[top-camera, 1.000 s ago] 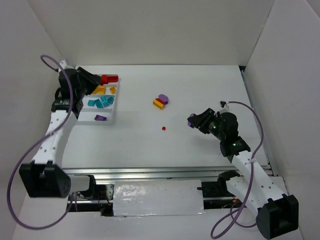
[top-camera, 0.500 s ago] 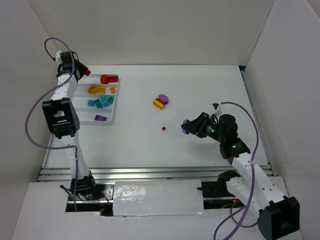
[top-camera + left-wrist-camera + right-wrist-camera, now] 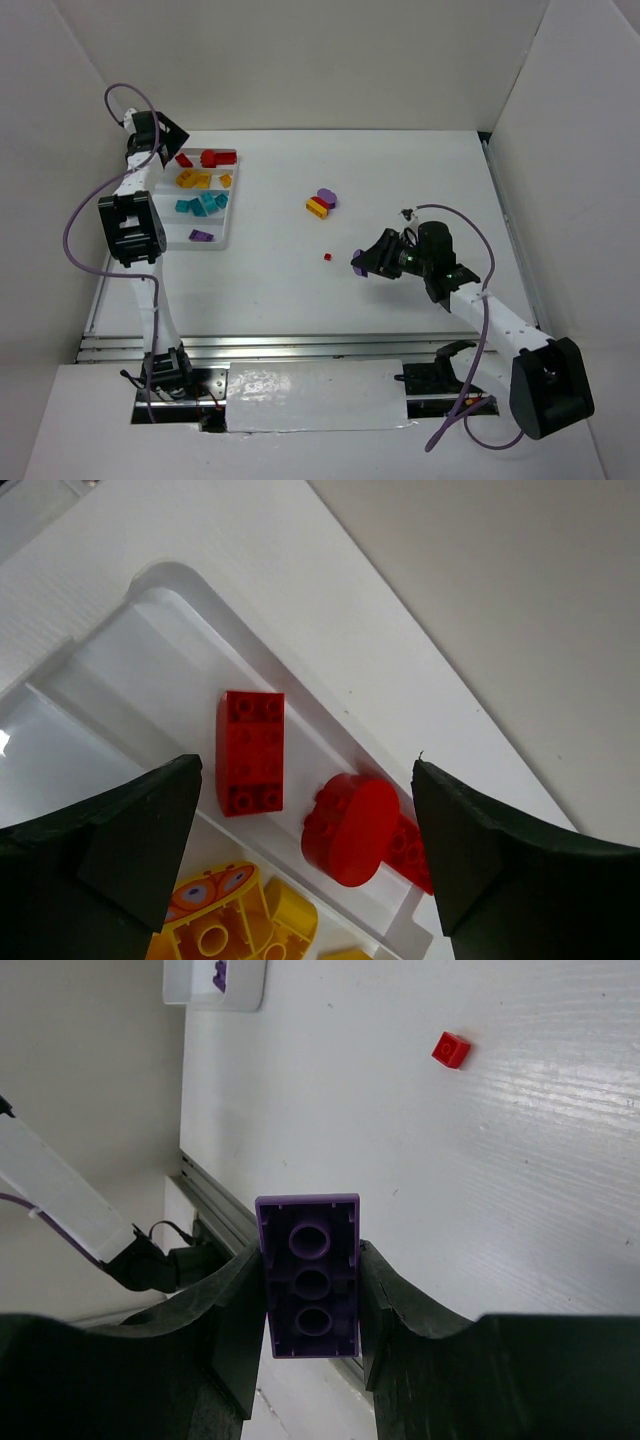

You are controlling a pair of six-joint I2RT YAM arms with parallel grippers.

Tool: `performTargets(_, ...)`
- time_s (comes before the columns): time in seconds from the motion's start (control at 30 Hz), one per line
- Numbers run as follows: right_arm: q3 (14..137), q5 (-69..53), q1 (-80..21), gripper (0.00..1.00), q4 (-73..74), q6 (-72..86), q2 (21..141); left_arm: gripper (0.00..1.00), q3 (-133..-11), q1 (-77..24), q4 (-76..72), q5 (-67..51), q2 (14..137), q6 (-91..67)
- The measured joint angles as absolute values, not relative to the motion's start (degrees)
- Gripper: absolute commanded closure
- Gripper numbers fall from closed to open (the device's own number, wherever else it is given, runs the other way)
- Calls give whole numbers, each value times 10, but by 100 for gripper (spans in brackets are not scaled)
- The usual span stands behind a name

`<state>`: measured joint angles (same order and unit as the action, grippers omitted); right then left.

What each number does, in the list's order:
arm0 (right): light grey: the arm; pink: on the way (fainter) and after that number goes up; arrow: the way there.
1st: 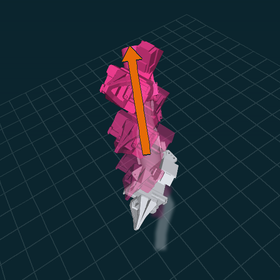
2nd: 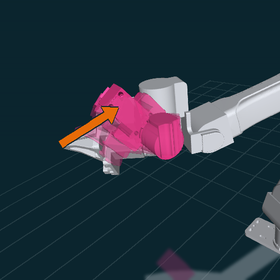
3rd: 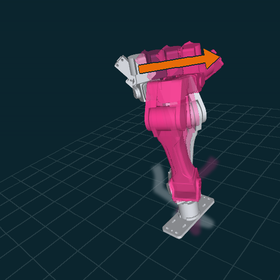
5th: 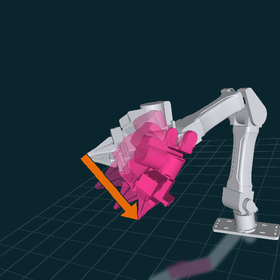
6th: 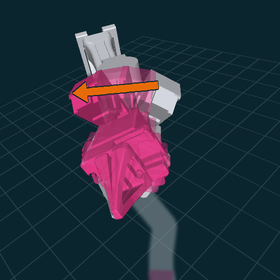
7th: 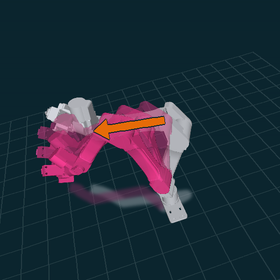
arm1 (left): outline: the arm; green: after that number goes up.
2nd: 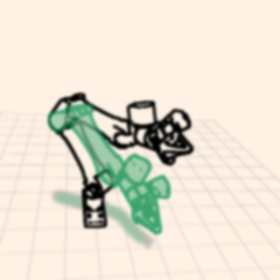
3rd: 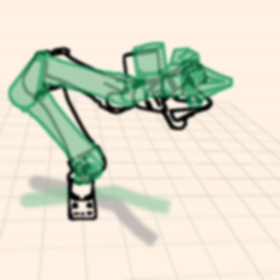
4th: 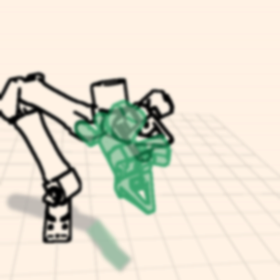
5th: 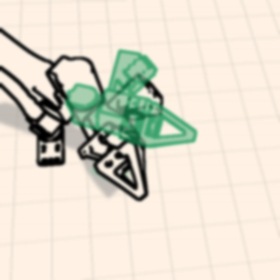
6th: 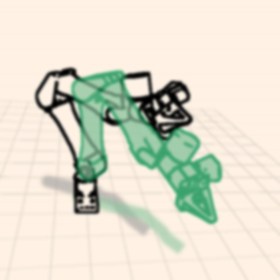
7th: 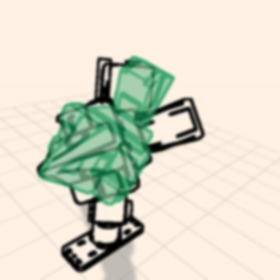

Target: Sort the legos into containers by color

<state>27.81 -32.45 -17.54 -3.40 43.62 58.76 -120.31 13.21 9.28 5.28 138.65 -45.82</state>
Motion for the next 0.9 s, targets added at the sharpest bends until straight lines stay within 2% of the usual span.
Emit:
performTargets(0.13, 283, -324, -183, 100, -37, 431, 597, 1, -1191, 132, 84, 52, 1369, -453)
performTargets(0.2, 293, -323, -192, 100, -38, 427, 604, 1, -1123, 132, 77, 45, 1311, -453)
performTargets(0.33, 319, -314, -220, 100, -39, 425, 618, 0, -959, 131, 51, -12, 1122, -456)
performTargets(0.5, 361, -319, -258, 100, -39, 410, 638, 1, -811, 100, -65, -167, 845, -467)
performTargets(0.67, 374, -481, -281, 100, -117, 381, 635, 1, -667, -84, -168, -333, 664, -464)
performTargets(0.77, 360, -562, -296, 100, -186, 378, 603, 0, -591, -197, -184, -399, 624, -463)
performTargets(0.9, 352, -602, -324, 100, -204, 354, 527, 1, -514, -314, -158, -427, 616, -450)
